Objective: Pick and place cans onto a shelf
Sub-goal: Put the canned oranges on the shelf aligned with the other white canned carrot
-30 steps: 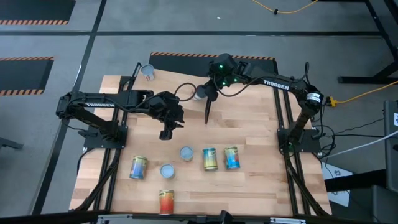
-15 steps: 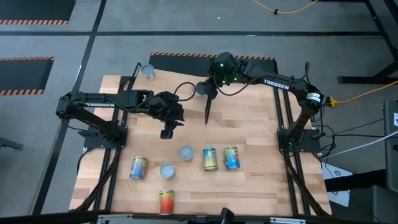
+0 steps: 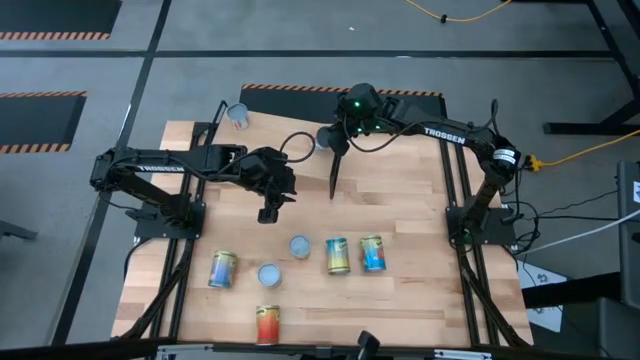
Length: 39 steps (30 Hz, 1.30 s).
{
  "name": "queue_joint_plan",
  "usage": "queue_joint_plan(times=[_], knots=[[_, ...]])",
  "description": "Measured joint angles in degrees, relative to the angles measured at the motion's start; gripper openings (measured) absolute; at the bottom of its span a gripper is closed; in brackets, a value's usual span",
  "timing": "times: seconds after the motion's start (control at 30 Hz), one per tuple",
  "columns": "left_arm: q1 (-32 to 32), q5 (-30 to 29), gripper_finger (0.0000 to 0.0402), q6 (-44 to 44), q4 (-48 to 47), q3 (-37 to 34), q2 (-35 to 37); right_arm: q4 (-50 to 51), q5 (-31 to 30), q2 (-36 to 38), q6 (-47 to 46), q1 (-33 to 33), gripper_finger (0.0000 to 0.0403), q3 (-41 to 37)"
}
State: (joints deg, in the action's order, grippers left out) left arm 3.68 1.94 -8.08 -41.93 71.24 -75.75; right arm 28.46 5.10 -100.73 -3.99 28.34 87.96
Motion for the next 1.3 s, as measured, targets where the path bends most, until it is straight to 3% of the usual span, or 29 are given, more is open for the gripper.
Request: queue_joint_plan(times=[0.3,0.43,0.87,1.3], knots=[[0.0,0.02,0.008,-0.02,0.0,0.0,0.0,0.32,0.21,0.0,-0.09,0.0,0.0021,-0.02],[0.0,0.02,0.008,-0.02,0.0,0.0,0.0,-0.06,4.51,0.0,-0.05,0.0,0.0023,-0.02],[0.0,0.02,0.008,0.0,0.0,0.0,0.0,0.63,7.11,0.0,0.55,0.0,0.0025,-0.02],[-0.01,0.02,0.008,0.0,0.03,0.0,0.0,1.52,13.77,-1.09,1.22,1.31,0.0026,-0.04]])
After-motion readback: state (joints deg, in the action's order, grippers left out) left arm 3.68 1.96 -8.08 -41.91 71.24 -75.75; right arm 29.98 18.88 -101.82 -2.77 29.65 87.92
